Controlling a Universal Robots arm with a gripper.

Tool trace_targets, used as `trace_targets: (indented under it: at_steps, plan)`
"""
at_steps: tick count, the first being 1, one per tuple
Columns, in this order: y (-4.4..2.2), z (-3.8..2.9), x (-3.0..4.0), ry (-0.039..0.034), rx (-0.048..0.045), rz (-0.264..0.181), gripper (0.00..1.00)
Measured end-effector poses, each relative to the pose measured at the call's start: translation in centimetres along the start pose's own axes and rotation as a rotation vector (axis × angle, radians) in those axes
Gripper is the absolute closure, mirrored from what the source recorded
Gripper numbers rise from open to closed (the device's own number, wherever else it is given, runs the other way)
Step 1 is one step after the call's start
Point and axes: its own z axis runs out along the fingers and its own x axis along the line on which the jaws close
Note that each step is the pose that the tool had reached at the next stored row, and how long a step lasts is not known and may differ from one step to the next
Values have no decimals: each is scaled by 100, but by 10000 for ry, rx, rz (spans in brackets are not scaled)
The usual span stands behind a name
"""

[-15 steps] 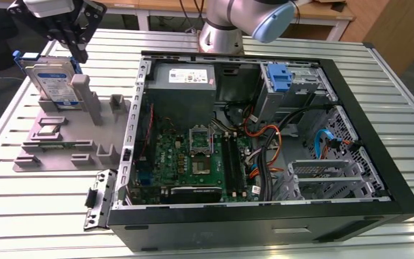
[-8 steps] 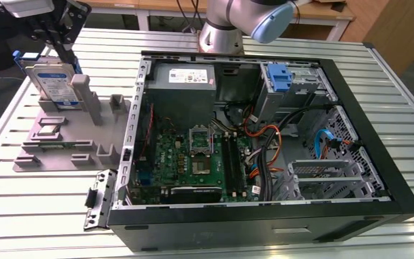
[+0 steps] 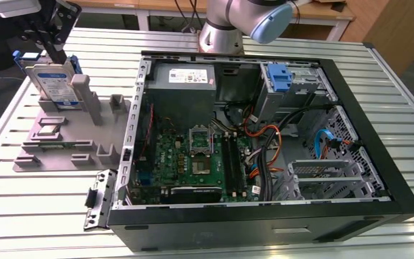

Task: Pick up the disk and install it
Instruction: 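Reach for the disk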

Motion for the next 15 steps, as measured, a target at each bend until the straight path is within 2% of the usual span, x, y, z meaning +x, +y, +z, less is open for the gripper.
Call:
trace_targets:
  at_steps: [15]
  plan:
    - [0, 17, 5, -2, 25, -1, 89]
